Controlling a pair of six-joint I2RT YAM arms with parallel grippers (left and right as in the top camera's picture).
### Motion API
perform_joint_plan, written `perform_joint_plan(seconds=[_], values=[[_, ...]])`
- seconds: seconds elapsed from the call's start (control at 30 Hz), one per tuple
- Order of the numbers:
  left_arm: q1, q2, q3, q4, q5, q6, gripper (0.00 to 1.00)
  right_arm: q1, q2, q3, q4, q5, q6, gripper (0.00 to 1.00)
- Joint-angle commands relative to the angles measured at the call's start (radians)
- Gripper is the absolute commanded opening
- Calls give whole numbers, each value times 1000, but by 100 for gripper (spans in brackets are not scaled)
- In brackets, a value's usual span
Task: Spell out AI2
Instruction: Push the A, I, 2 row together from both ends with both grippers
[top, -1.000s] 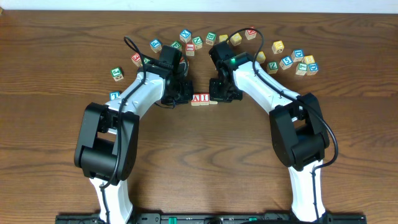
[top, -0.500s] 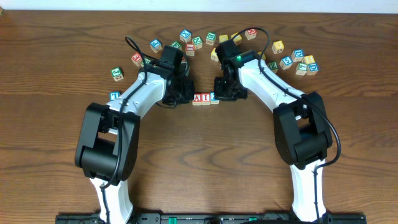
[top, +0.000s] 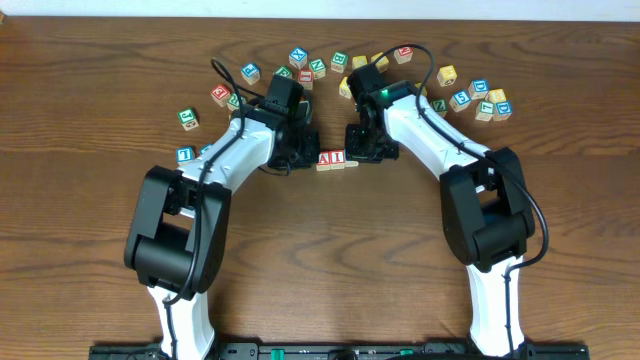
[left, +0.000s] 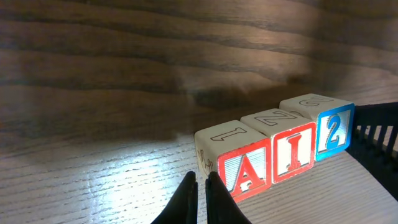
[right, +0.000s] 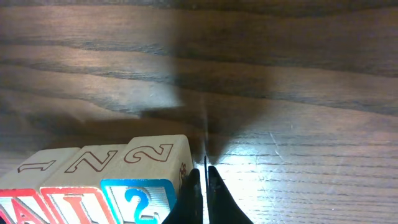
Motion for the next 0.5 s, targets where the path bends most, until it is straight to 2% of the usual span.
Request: perform_joint_plan(seconds=[0.0, 0.47], values=[[-18, 5, -8, 11, -20, 0, 7, 2, 18, -7, -2, -12, -16, 1], [-22, 12, -8, 52, -23, -21, 8, 2, 18, -7, 3, -12, -15, 1]])
